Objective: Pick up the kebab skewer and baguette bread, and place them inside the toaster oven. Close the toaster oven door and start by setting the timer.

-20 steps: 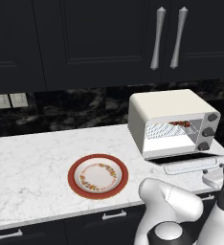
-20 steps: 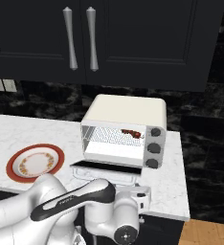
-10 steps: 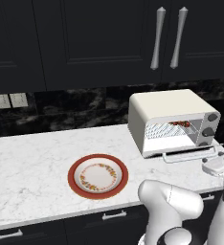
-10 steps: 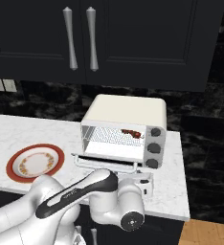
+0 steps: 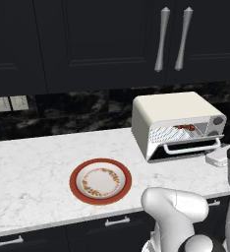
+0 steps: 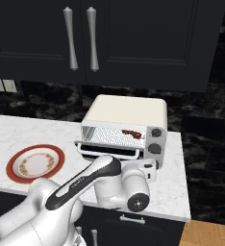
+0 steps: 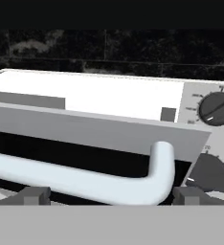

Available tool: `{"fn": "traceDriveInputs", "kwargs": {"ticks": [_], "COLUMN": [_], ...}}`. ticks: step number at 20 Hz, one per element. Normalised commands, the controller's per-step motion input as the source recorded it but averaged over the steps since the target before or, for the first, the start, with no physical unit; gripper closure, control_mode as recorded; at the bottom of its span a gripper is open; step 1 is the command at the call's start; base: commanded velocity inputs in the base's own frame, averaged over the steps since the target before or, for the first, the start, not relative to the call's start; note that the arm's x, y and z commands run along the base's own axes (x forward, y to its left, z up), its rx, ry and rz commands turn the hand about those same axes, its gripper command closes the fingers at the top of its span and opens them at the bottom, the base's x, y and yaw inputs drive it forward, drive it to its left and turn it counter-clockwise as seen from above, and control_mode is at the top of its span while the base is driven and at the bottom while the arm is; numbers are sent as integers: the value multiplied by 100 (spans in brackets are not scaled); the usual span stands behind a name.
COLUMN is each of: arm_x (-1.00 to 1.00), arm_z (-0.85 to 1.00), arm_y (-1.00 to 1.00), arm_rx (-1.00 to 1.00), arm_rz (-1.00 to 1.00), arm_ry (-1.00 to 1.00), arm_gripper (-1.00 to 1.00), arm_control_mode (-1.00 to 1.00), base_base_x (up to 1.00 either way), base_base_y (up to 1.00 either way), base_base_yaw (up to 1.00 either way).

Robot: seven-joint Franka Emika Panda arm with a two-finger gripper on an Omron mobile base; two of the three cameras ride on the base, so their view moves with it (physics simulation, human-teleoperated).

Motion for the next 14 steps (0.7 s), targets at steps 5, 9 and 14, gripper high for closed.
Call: {"fn": "traceDriveInputs", "kwargs": {"ticks": [5, 9, 14], "arm_x": [36, 34, 32], "arm_z": [18, 12, 11], "arm_y": [7, 8, 6], "arm_rx": [0, 0, 0], "arm_rz": [-2, -3, -3], "arm_ry": [-1, 0, 0], "arm_gripper": [-100, -100, -100], "arm_control_mode": [-100, -100, -100], "base_base_x": [0, 0, 0], "base_base_y": [0, 0, 0], "base_base_yaw": [0, 0, 0]}}
